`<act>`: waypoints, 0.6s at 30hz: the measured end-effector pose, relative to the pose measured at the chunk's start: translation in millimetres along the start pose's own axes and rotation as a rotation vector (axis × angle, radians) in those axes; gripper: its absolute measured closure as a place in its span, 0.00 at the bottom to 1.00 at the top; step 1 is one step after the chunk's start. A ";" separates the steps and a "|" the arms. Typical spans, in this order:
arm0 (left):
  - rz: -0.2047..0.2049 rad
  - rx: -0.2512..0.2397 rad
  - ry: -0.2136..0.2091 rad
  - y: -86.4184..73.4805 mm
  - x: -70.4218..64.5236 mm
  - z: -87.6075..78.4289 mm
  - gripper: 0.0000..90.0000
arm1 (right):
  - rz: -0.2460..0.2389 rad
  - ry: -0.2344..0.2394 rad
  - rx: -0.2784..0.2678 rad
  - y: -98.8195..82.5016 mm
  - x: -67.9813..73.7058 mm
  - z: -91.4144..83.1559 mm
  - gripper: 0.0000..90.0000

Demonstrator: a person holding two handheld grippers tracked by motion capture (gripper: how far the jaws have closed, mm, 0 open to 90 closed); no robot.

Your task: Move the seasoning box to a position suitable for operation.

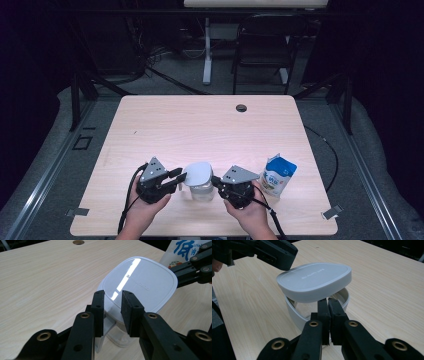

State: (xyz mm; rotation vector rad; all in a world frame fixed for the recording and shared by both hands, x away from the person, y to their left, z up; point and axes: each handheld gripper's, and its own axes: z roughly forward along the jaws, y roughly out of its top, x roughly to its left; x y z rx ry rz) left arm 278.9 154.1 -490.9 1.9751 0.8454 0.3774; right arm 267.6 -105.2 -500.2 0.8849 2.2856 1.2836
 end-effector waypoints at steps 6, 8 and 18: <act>0.007 -0.001 0.005 -1.8 -2.1 -3.7 0.77 | -0.002 -0.001 -0.006 1.7 1.2 0.0 0.98; 0.005 -0.004 0.004 -2.8 -3.2 -4.2 0.77 | -0.003 0.001 -0.008 2.0 1.3 -0.1 0.98; 0.010 0.011 0.006 -7.4 -5.9 -7.6 0.77 | -0.006 0.003 -0.021 4.4 3.7 -1.2 0.98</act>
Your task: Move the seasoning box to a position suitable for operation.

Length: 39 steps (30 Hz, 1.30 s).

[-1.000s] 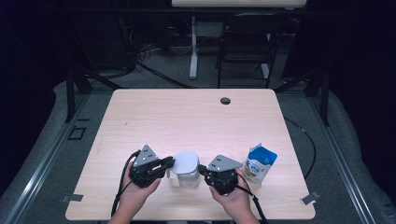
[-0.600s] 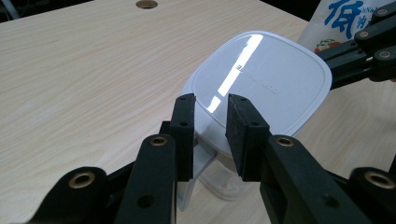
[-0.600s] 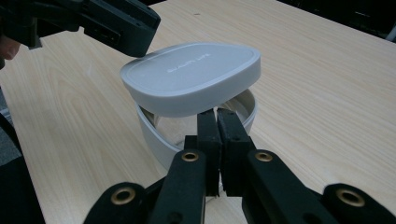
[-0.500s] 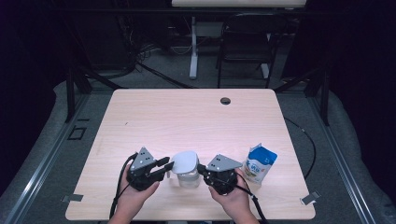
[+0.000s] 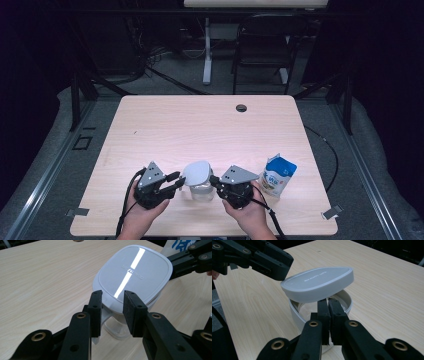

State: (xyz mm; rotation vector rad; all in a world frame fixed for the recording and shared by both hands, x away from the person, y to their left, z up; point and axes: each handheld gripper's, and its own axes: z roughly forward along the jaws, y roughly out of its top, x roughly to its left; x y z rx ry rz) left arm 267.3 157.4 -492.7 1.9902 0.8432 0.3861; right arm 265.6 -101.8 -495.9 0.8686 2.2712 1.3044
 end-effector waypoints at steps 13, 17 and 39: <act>0.021 -0.011 -0.006 -0.6 -9.5 -3.4 0.70 | -0.003 -0.008 -0.015 2.6 2.1 -1.2 0.98; 0.034 -0.017 -0.003 -0.1 -14.6 -1.6 0.64 | -0.005 -0.009 -0.018 3.6 3.0 -1.7 0.98; 0.091 -0.006 0.053 -0.7 -31.2 13.9 0.47 | -0.009 -0.003 -0.034 6.7 6.5 -3.9 0.96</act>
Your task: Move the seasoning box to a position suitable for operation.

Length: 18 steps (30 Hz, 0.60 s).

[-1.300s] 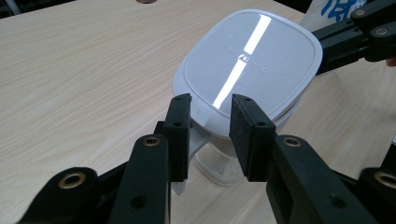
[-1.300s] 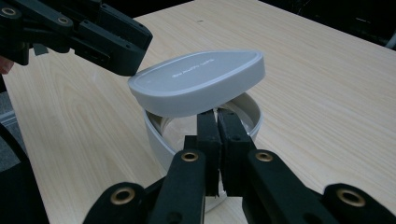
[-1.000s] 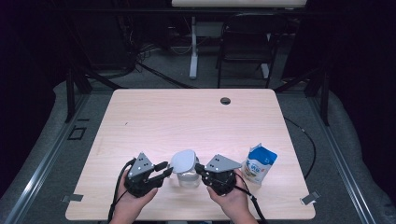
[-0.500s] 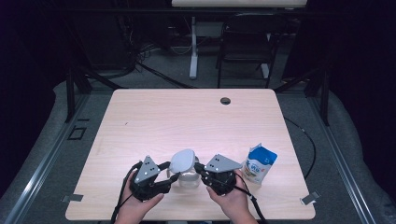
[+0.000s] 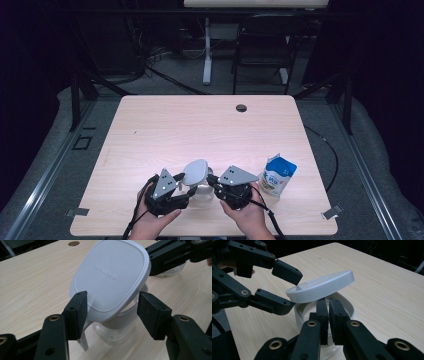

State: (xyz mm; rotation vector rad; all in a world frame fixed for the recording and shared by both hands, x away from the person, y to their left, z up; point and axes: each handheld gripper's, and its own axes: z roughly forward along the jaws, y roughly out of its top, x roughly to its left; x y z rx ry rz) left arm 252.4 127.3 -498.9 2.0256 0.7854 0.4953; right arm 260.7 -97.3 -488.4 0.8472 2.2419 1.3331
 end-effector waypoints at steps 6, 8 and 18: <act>-0.016 -0.002 0.013 -0.3 0.0 1.0 0.46 | 0.001 0.001 -0.001 0.0 0.1 0.0 0.95; -0.011 -0.001 0.019 -0.1 -0.6 0.8 0.46 | 0.002 0.003 -0.002 -0.1 0.6 0.5 0.95; -0.004 -0.015 0.042 0.2 -0.3 -2.8 0.47 | -0.001 0.004 0.003 -0.5 0.9 1.3 0.93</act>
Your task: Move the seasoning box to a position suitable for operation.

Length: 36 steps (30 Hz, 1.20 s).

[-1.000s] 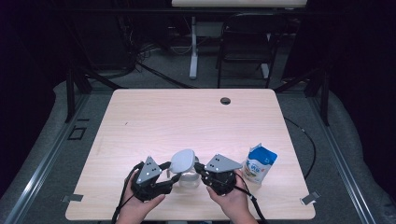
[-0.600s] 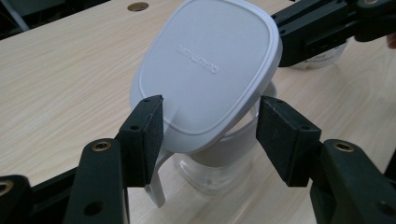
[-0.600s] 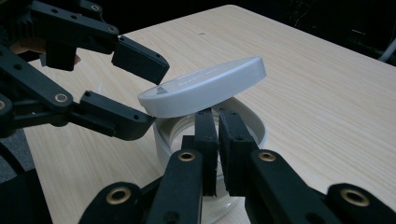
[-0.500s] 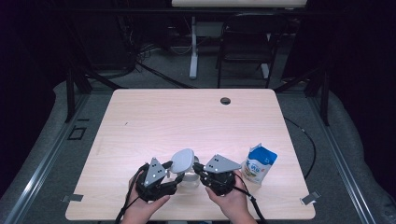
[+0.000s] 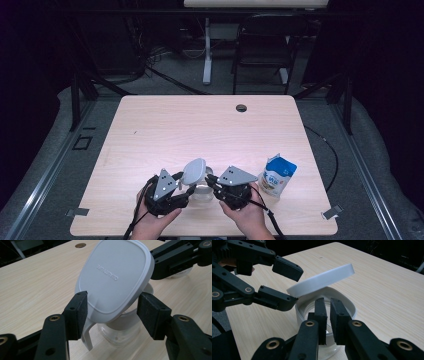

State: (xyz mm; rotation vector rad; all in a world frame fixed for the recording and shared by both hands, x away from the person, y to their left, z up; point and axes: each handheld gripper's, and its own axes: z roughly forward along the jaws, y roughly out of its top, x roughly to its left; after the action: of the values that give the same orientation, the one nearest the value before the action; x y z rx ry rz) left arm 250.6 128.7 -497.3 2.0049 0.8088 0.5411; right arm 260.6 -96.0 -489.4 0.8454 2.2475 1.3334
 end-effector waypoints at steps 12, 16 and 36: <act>0.006 -0.011 0.009 0.0 1.6 -2.7 0.49 | -0.005 0.000 0.004 -0.5 -0.9 -0.6 0.90; 0.001 -0.014 0.009 0.1 2.2 -4.0 0.50 | -0.005 0.003 0.006 -0.9 -1.0 -0.5 0.88; 0.001 -0.027 0.025 0.9 5.6 -9.3 0.53 | 0.000 -0.014 0.007 -2.6 -5.5 -2.3 0.86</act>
State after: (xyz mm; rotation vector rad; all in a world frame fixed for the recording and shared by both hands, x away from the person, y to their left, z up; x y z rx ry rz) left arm 248.8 137.6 -491.3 1.9775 0.8117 0.5756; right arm 262.5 -102.1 -490.5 0.8546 2.2427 1.3167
